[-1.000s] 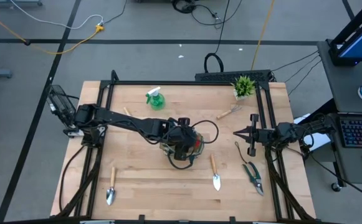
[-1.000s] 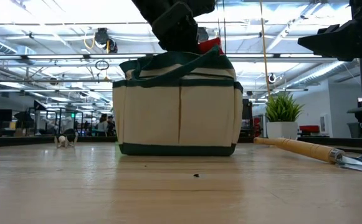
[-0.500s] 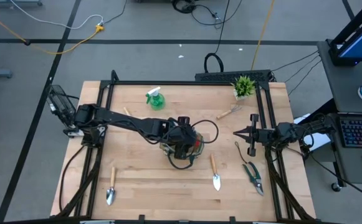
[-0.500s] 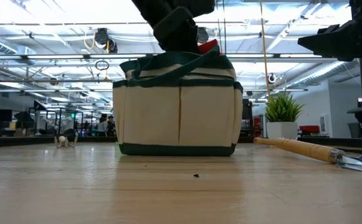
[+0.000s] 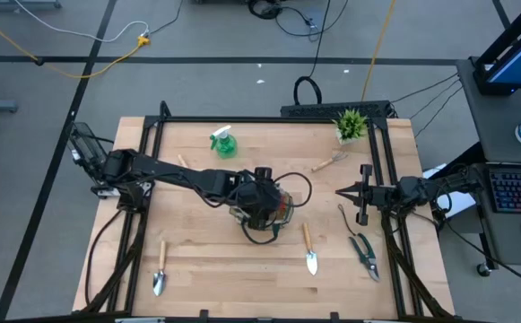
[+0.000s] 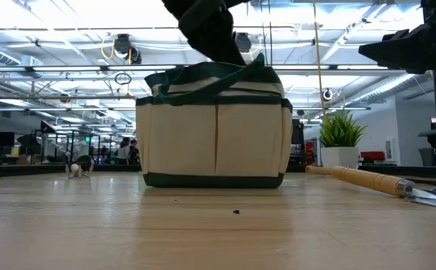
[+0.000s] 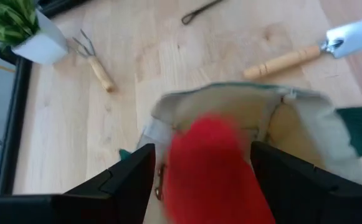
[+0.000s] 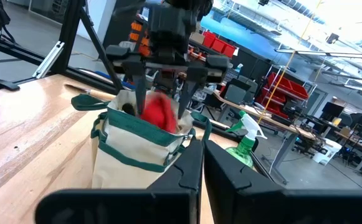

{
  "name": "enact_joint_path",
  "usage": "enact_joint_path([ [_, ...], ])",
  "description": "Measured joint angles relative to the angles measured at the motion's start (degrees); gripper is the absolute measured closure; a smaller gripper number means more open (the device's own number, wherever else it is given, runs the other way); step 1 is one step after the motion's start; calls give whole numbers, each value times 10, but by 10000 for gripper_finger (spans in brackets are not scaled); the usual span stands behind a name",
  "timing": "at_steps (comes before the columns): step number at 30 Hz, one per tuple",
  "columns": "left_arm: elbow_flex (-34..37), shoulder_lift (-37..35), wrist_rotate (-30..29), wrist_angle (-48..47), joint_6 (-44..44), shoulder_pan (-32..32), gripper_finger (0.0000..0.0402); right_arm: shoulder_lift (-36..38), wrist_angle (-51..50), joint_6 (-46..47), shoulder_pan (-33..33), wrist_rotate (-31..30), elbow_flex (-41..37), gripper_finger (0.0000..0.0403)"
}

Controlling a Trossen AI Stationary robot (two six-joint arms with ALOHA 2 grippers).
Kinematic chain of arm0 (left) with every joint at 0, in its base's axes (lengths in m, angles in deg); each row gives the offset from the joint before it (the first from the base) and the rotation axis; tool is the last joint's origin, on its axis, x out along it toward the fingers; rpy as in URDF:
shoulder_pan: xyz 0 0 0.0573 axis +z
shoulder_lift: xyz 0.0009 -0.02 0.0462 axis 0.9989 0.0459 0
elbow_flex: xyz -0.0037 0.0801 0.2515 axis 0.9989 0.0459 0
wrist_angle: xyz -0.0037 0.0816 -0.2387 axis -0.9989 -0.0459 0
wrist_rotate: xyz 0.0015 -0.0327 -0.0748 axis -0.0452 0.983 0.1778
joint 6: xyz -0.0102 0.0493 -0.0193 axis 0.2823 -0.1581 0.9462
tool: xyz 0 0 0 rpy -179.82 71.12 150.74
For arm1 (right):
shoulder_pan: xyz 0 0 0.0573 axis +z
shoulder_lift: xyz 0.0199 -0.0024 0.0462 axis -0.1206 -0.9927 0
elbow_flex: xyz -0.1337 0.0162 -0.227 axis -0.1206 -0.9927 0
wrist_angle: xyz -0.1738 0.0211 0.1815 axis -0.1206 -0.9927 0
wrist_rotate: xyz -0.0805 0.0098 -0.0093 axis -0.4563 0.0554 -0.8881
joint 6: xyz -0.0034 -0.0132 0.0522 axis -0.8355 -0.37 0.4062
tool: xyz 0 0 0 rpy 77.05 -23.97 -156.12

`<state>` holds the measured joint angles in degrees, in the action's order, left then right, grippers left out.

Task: Pick & Place Garden tools in Gardening bag
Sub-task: Put the red gloves into the gardening bag, then put the green spray bottle into the gardening bag

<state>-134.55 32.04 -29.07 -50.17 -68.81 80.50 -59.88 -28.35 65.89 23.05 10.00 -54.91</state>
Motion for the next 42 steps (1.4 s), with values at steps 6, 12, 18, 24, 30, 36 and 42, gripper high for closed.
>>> enact_joint_path([
  [6, 0, 1, -10, -17, -7, -1, 134, 0, 0, 0, 0, 0, 0, 394],
  [12, 1, -13, -38, -12, -9, -8, 135, 0, 0, 0, 0, 0, 0, 394],
  [18, 0, -61, -45, -8, 20, -14, 135, 0, 1, -2, 0, -1, 0, 394],
  [24, 0, -111, -49, -30, 93, -15, 135, 0, 4, -2, 0, 0, 0, 394],
  [30, 0, -153, -53, -95, 143, -15, 135, 0, 4, -2, 0, 0, 0, 394],
  [36, 0, -180, -76, -159, 184, -15, 135, 0, 4, -2, 0, 0, 0, 394],
  [42, 0, -191, -153, -204, 191, -15, 135, 0, 4, 18, 0, 0, 0, 394],
])
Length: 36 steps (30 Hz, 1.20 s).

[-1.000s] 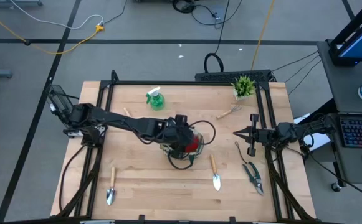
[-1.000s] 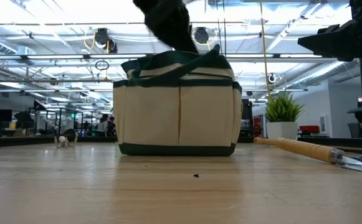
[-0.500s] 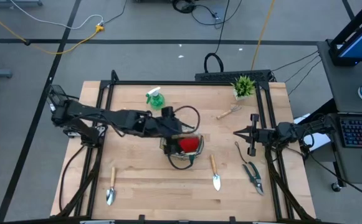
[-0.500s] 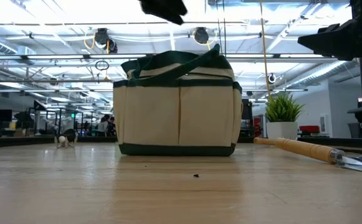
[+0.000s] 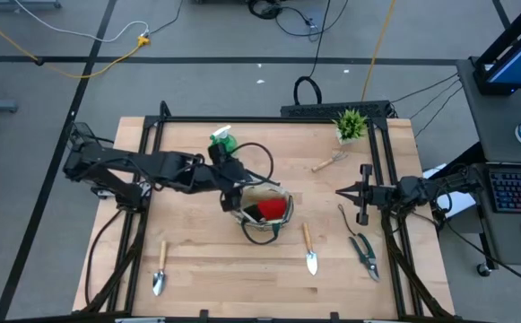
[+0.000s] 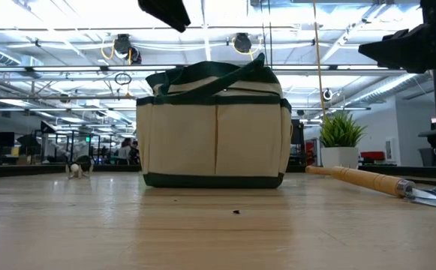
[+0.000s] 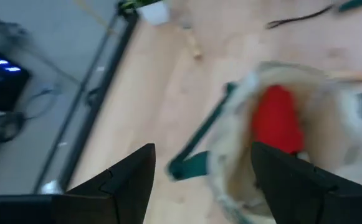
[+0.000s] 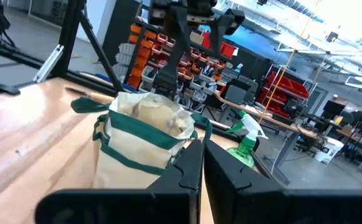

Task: Pick & Place Garden tools in Gardening bag
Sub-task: Put the green spray bottle into the gardening bag

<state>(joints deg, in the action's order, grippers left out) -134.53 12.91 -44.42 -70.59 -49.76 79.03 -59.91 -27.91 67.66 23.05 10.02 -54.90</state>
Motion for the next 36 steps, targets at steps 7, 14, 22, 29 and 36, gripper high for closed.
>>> enact_joint_path([
  [7, 0, -1, -99, -4, -1, 28, 135, 0, 0, 14, 0, 0, 0, 394],
  [14, 0, -1, -104, -28, 6, 107, 135, 0, 0, 15, 0, 0, 0, 394],
  [22, 0, -1, -31, -28, 7, 211, 135, 0, 0, 15, 0, 0, 0, 394],
  [29, 0, -1, 31, -28, 5, 283, 135, 0, 0, 15, 0, 0, 0, 394],
  [36, 0, -1, 84, -28, -10, 330, 135, 0, 0, 15, 0, 0, 0, 394],
])
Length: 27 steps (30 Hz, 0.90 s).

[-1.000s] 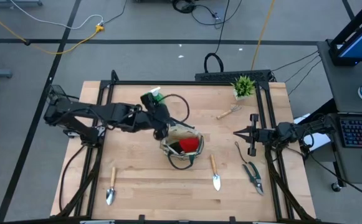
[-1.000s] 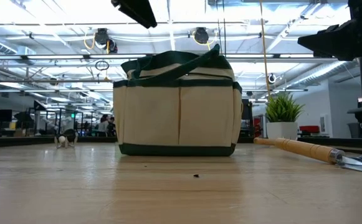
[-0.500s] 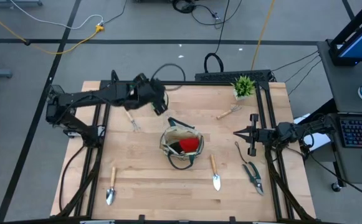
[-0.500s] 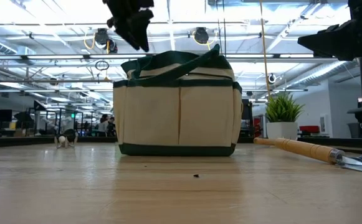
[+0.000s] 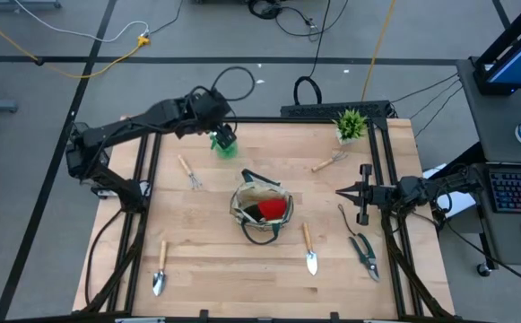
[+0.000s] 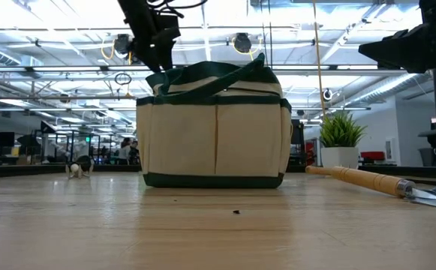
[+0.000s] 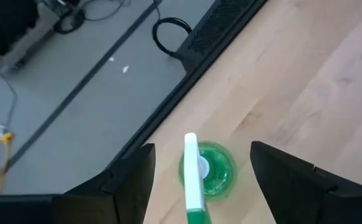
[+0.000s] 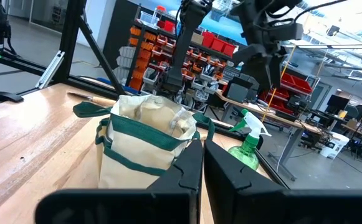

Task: Pick & Place Garden tools in Gardening bag
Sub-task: Put the green spray bottle into the gardening bag

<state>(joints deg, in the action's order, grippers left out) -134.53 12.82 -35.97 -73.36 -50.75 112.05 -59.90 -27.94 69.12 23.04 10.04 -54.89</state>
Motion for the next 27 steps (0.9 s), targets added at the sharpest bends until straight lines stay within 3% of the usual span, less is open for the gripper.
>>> enact_joint_path([
  [19, 0, 0, 144, -48, 58, 108, 135, 0, 0, -5, 0, 0, 0, 394],
  [27, 0, 17, 163, -51, 67, 135, 135, 0, 0, -20, 0, -1, 0, 394],
])
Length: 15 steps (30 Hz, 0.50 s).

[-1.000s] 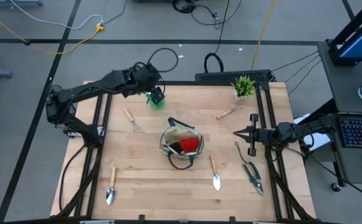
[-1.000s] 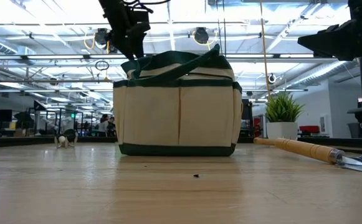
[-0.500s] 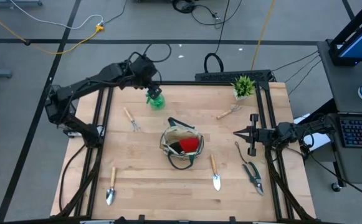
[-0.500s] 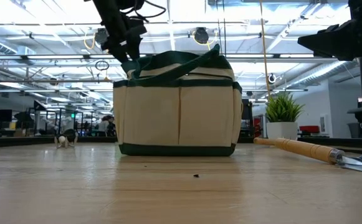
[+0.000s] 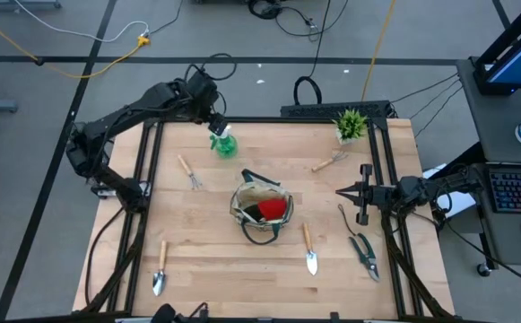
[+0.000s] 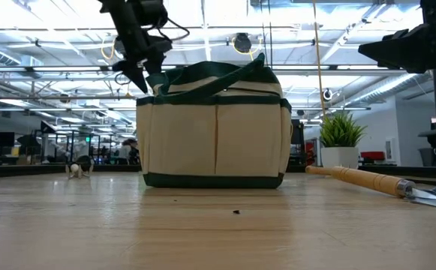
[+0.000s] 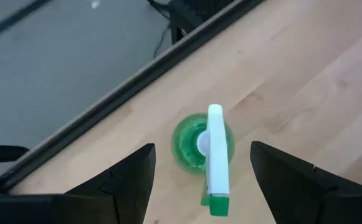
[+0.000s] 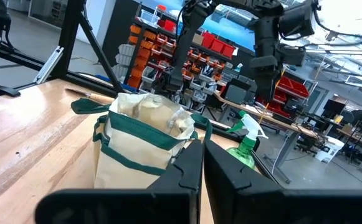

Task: Pick & Place Garden tools in Gardening bag
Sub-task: Put the green spray bottle into the gardening bag

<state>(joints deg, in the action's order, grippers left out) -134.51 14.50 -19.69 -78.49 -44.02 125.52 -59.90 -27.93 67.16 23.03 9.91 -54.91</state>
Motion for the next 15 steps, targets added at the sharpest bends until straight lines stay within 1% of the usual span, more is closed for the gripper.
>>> enact_joint_path([
  [2, 0, 12, 15, 0, -3, 3, 135, 0, 0, 0, 0, 0, 0, 394],
  [5, 0, 35, 22, 1, -9, 4, 135, 0, 0, 0, 0, 0, 0, 394],
  [10, 0, 65, 22, 1, -18, 4, 135, 0, 0, 0, 0, 0, 0, 394],
  [15, 0, 86, 8, 1, -20, 4, 135, 0, 0, 0, 0, -1, 0, 394],
])
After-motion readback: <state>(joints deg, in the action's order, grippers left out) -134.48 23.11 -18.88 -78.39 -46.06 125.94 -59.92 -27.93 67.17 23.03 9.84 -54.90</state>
